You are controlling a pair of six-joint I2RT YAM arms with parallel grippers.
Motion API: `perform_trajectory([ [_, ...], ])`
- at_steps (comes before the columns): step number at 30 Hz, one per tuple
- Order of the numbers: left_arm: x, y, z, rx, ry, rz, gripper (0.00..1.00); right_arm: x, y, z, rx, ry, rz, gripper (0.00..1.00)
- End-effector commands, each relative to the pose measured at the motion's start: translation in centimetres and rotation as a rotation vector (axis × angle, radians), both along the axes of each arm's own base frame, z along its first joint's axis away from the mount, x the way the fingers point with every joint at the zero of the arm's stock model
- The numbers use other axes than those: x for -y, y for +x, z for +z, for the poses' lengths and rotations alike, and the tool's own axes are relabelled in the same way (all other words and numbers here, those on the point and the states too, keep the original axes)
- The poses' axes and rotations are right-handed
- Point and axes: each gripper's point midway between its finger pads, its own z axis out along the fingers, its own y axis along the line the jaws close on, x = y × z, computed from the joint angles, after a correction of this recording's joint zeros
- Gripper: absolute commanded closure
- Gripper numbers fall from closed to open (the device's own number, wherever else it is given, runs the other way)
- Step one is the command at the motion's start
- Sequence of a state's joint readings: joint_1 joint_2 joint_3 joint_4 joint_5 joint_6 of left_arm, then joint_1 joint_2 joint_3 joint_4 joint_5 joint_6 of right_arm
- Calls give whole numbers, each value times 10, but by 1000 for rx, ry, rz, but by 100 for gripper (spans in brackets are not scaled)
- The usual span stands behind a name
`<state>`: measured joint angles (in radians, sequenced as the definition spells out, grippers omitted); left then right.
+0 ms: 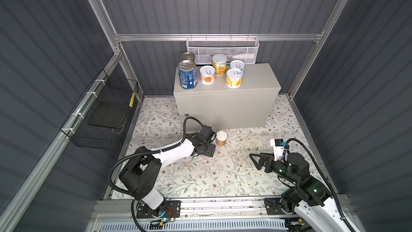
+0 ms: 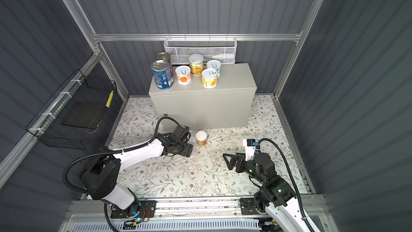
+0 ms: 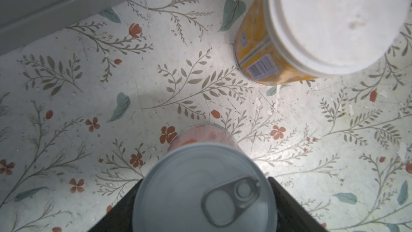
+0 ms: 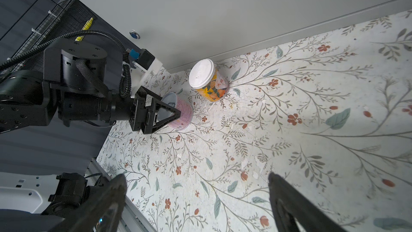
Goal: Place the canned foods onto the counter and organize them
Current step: 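Lower the left gripper onto the pink pull-tab can and close on it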
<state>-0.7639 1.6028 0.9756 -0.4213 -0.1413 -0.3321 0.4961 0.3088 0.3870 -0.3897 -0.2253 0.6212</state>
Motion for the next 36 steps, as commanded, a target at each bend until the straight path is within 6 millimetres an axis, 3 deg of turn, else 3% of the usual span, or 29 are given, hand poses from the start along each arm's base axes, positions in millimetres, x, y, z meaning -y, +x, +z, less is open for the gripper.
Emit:
perform_trajectory([
  [1, -10, -3, -8, -21, 63, -11, 16, -1, -4, -6, -13, -12, 23, 1],
  [5, -14, -7, -12, -22, 70, -2, 17, -2, -3, -11, -20, -7, 20, 1],
  [9, -14, -6, -11, -14, 61, 4, 39, -4, -2, -13, -18, 0, 24, 1],
  [14, -6, -5, -5, -23, 33, -7, 47, -8, -5, -20, -39, -9, 60, 1],
  [23, 14, -12, 39, -102, -35, -47, 50, -13, -9, -30, 6, -2, 98, 1],
  [36, 24, -43, 75, -162, -119, -84, 50, -46, -24, -42, 31, -64, 175, 1],
])
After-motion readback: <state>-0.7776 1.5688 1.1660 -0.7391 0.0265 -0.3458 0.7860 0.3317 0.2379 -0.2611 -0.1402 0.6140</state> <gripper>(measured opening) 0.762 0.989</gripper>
